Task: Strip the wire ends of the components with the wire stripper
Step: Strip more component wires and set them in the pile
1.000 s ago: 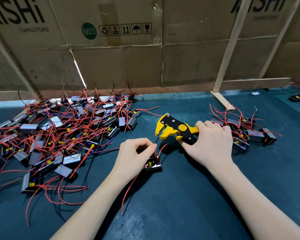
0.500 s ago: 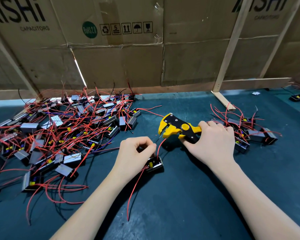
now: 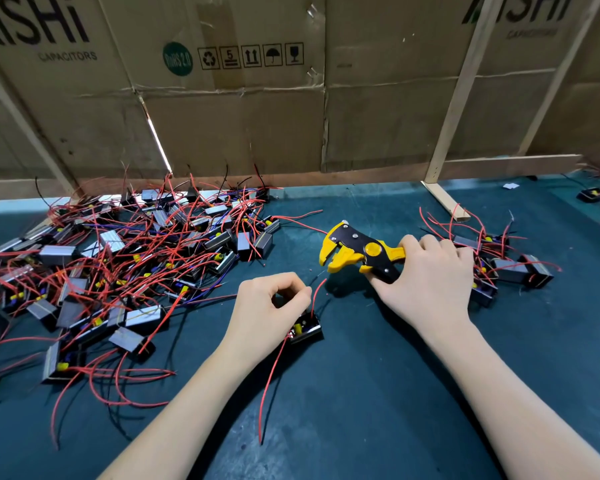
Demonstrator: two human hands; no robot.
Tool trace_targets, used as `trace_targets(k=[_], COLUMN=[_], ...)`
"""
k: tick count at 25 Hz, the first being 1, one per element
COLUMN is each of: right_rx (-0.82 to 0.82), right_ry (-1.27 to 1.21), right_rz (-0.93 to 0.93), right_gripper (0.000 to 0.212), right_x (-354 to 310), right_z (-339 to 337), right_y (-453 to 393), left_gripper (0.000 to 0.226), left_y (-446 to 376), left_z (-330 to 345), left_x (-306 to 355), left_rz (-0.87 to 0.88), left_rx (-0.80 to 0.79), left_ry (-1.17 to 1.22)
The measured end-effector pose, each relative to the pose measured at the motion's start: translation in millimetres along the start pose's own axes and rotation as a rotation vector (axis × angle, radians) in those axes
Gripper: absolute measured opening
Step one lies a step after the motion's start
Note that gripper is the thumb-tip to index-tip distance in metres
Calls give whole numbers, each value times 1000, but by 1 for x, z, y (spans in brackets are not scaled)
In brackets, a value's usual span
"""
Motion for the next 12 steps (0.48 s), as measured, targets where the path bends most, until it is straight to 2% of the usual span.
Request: trace_targets(k=[12], right_rx=[44], right_ry=[1], right_rz=[-33], right_gripper=[56], right_x=[-6], right_z=[-3], right_y=[3], left_gripper=[30], left_y=[0], left_z=[0], left_x=[2], left_rz=[19], left_rx=[31], left_ry=[-23])
Point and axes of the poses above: each hand's wrist, its own y-axis away from the middle knuckle, its own z-axis out of the palm, x = y × z, the point moved 9 cm from there along -y, towards the middle knuckle, and after that the axes turned 9 degrees about -x, right-handed, at the moved point
